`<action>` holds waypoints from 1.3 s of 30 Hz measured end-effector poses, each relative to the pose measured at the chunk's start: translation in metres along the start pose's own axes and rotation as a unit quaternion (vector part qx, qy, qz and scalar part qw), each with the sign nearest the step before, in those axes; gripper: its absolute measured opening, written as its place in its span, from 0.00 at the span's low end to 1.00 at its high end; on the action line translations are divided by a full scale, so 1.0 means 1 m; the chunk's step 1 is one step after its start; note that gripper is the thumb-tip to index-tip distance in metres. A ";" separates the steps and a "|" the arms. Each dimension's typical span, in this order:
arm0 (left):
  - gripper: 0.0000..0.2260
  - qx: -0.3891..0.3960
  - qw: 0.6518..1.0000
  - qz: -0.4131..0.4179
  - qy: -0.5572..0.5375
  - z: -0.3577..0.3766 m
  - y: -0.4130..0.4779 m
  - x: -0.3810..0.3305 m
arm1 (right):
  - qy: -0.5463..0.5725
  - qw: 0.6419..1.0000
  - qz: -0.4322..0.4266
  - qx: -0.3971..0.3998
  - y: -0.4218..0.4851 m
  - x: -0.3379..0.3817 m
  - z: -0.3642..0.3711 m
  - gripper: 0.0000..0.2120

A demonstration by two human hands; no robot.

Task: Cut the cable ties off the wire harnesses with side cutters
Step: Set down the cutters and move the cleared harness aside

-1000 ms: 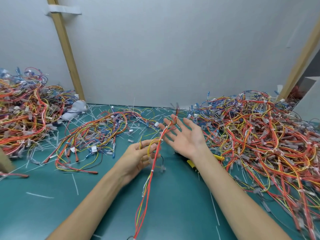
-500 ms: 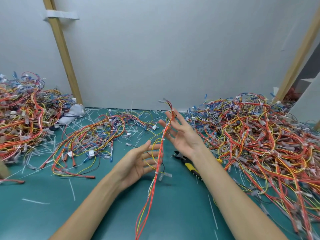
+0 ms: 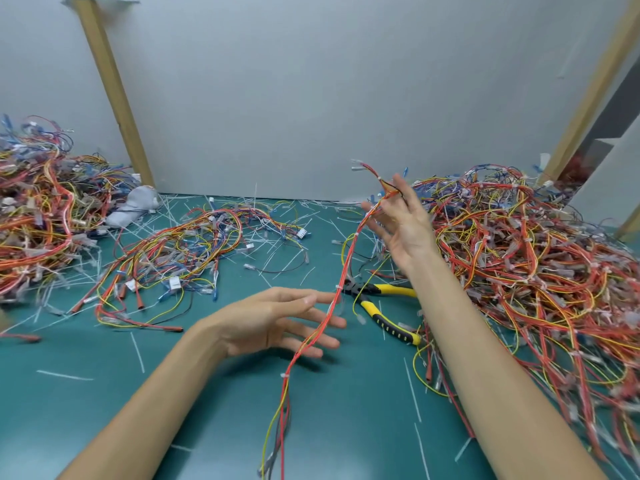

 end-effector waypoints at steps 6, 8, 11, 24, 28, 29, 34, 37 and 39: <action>0.19 0.030 1.000 -0.004 0.001 -0.004 -0.004 0.001 | -0.107 0.993 -0.051 -0.013 -0.002 0.006 -0.010 0.24; 0.20 0.055 0.998 -0.013 0.010 -0.007 -0.007 0.004 | -0.149 0.986 -0.070 -0.011 0.000 0.012 -0.012 0.25; 0.20 0.089 0.995 -0.026 0.035 -0.009 -0.013 0.009 | -0.199 0.976 -0.084 -0.002 0.002 0.021 -0.012 0.24; 0.15 -0.158 0.980 0.097 -0.069 -0.052 -0.011 -0.009 | 0.005 0.962 0.179 0.206 -0.008 0.018 -0.013 0.12; 0.14 -0.184 0.970 0.134 -0.088 -0.057 -0.011 -0.011 | 0.037 0.949 0.210 0.232 -0.008 0.009 -0.019 0.14; 0.13 -0.186 0.968 0.140 -0.092 -0.058 -0.011 -0.012 | 0.025 0.949 0.215 0.230 -0.007 0.008 -0.021 0.15; 0.12 -0.191 0.962 0.159 -0.114 -0.061 -0.011 -0.012 | -0.222 0.919 0.282 0.161 -0.003 0.003 -0.044 0.19; 0.13 -0.199 0.961 0.157 -0.111 -0.063 -0.010 -0.012 | -0.311 0.891 0.322 0.080 -0.003 0.007 -0.061 0.13; 0.13 -0.209 0.961 0.151 -0.103 -0.065 -0.009 -0.011 | -0.302 0.896 0.324 0.030 -0.001 0.012 -0.066 0.13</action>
Point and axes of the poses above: each hand's wrist, its own y-axis towards the middle knuckle, its own z-axis out of the palm, x = y × z, the point moved 6 cm from there along y, towards the middle knuckle, and after that the axes turned 9 degrees about y, right-handed, at the moved point
